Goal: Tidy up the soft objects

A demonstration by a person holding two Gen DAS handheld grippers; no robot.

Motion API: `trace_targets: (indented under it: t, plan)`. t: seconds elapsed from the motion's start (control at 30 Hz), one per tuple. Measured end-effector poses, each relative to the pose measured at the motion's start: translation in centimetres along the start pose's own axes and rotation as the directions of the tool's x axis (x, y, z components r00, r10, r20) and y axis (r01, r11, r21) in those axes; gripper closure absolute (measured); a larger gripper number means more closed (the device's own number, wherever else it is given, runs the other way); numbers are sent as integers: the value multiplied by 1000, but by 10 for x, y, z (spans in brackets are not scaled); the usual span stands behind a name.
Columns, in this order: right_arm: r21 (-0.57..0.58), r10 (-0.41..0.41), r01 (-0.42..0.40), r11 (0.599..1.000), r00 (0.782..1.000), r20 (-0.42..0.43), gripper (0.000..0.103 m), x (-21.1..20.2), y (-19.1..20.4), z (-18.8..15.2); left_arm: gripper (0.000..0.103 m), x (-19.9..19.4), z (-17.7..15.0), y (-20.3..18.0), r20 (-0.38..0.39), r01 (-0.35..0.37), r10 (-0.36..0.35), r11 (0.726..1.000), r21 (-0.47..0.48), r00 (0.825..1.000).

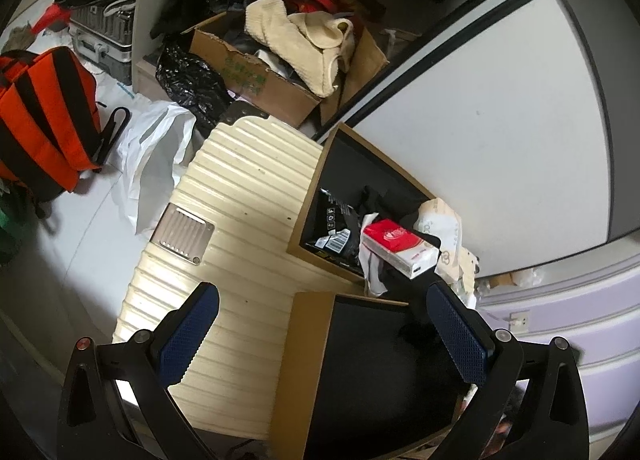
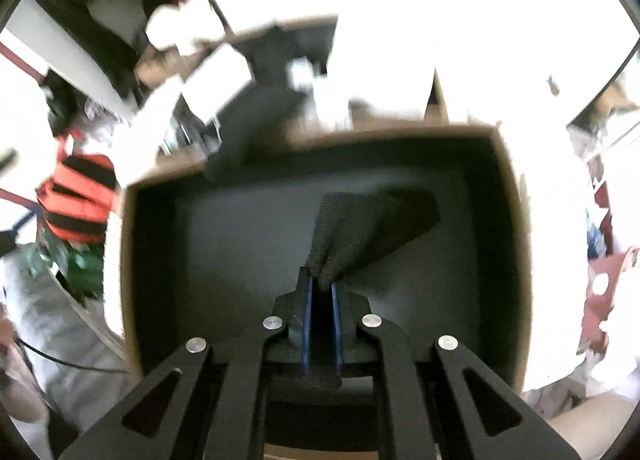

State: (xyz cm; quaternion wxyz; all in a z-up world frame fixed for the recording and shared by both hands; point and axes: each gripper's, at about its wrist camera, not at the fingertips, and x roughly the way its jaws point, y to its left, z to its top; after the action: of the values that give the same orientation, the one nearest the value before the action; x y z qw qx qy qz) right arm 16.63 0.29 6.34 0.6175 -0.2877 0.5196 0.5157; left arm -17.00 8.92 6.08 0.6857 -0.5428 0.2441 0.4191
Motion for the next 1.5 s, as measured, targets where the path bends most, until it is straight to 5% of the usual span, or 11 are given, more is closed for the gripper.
trace_targets:
  t: [0.23,0.5,0.87,0.97,1.03,1.1,1.3,1.5]
  plan:
    - [-13,18,-16,1000,987,161,97,-36,3,47,0,-1,-2,-6,4,-6,6,1000,23,1000]
    - [-16,6,-3,1000,981,196,97,10,17,98,0,1,-6,-23,69,-108,98,982,156,993]
    - [-69,-11,33,997,956,294,97,8,35,130,0,0,-13,-40,155,-203,166,943,265,974]
    - [-93,-79,105,990,965,248,78,26,38,126,0,-1,-14,-41,173,-228,184,932,281,967]
    - [-77,-101,124,989,963,249,34,30,35,117,0,-2,-14,-41,189,-245,196,927,285,962]
    - [-52,-81,99,994,958,275,18,24,32,107,0,-4,-14,-41,200,-252,200,926,282,959]
    - [-71,66,-49,996,963,262,17,-7,35,61,0,-11,-8,-36,215,-254,203,935,246,955]
    - [-253,54,-40,967,997,51,17,21,83,-29,0,-25,-5,-33,278,-317,256,926,206,926]
